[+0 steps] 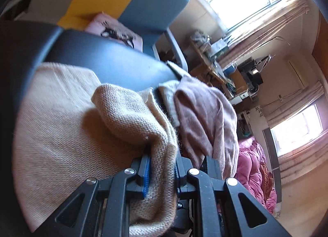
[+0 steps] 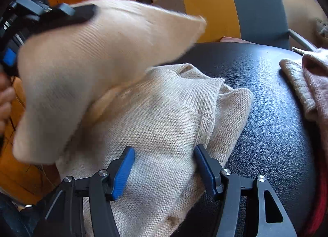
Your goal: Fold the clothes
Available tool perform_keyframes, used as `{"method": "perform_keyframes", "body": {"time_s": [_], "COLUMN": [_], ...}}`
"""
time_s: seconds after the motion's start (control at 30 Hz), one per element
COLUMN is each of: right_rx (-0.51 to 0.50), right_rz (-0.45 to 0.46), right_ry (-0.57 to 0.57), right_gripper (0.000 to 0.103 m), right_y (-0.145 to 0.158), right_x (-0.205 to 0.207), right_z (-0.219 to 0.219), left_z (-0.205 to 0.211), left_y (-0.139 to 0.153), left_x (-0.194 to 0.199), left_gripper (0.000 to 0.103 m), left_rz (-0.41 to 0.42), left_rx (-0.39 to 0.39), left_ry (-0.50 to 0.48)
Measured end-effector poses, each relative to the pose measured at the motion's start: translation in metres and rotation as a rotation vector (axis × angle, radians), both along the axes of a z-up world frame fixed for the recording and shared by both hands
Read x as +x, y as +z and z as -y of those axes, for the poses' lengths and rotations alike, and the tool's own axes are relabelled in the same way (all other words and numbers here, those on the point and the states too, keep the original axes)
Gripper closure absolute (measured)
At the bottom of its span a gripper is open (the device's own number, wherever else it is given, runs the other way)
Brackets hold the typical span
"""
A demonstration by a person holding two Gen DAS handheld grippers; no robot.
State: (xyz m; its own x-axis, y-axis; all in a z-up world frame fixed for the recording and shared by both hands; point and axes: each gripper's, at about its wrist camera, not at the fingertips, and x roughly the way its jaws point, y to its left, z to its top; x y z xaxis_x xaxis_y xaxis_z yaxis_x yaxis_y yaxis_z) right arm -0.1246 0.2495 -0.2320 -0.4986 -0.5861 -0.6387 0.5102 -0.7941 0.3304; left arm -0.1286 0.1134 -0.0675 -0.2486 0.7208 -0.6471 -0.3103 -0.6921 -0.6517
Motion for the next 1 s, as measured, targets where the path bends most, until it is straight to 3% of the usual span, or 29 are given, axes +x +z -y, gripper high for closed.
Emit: {"method": "perform_keyframes", "body": {"time_s": [0.17,0.43,0.6,0.8,0.9,1.0], "right_rx": [-0.022,-0.02,-0.02,-0.042,-0.026,-0.002], "right_rz": [-0.009,-0.025,-0.032,-0.027,-0.034,-0.035], "right_ry": [0.001,0.003,0.004,0.0,-0.007,-0.032], "right_gripper": [0.04,0.04,0.039,0.039,0.039,0.039], "right_y": [-0.001,-0.004,-0.005,-0.005,-0.004,0.0], "right_x": [0.004,0.012,0.016,0.02,0.024,0.03], "right_z": [-0.004,-0.002,-0.001,-0.005,-0.004,-0.004], "left_z": [-0.026,-0.035,-0.02,0.021,0.07,0.123], "left_y": [-0.036,-0.084,-0.067,-0.012,0.006,-0.002], "left_x": [-0.002,-0.009,-0.005,0.016,0.022,0.026], "left_gripper": [0.086,0.085,0.08,0.075,0.074,0.076], "left_rz": [0.056,0.16,0.183,0.069,-0.017,-0.046], "left_rx": [-0.039,-0.025,0.058,0.24,0.239,0.153], "left_ry": [-0.056,-0.066,-0.04,-0.026,0.089,0.224]}}
